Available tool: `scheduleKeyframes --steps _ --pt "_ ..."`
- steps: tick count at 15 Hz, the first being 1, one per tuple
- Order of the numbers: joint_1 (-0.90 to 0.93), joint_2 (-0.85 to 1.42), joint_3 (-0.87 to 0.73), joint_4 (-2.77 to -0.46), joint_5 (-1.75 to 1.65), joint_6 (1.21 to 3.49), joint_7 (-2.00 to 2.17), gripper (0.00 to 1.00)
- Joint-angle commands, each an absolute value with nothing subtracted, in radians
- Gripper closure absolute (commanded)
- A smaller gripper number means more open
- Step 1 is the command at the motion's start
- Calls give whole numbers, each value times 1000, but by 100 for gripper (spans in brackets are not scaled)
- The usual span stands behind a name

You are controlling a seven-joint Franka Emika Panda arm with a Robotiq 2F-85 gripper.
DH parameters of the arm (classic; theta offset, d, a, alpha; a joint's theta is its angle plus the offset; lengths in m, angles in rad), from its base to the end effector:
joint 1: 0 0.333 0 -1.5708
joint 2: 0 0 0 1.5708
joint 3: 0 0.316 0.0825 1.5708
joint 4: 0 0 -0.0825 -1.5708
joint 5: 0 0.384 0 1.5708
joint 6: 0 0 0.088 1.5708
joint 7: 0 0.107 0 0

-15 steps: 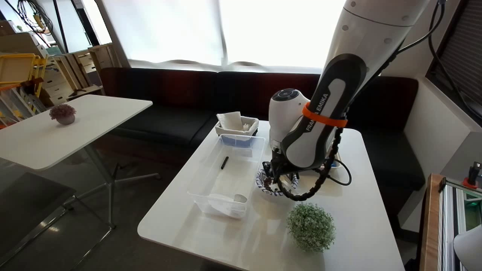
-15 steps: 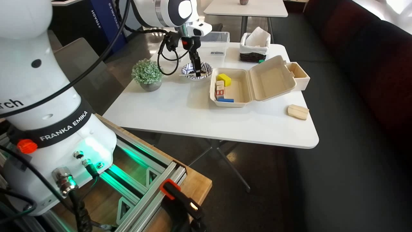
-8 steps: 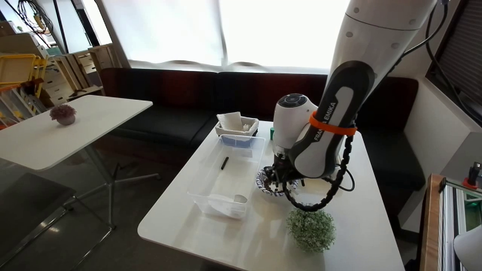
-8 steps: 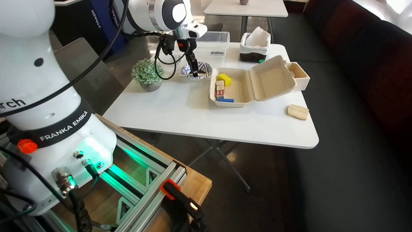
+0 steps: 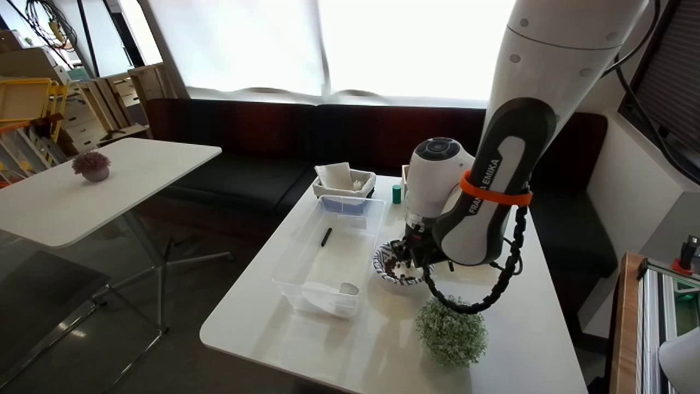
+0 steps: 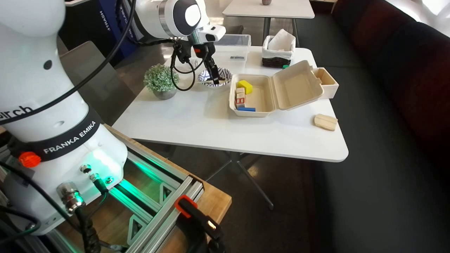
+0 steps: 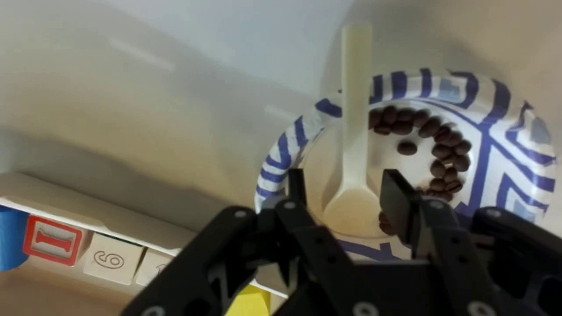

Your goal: Use the spoon to scoop some beans from the bowl into the takeaway pack

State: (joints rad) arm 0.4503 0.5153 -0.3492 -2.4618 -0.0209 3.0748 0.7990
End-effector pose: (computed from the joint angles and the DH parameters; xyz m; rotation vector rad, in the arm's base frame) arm 0.4757 0.0335 0.1193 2.8843 -0.9306 0.2839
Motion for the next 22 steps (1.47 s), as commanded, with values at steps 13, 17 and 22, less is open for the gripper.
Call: scheduleKeyframes --steps 13,17,22 --pt "621 503 -461 -2526 7 3101 767 70" --pt "631 503 -467 -2522 12 3095 762 100" --pt "680 486 -507 -2529 9 3061 772 97"
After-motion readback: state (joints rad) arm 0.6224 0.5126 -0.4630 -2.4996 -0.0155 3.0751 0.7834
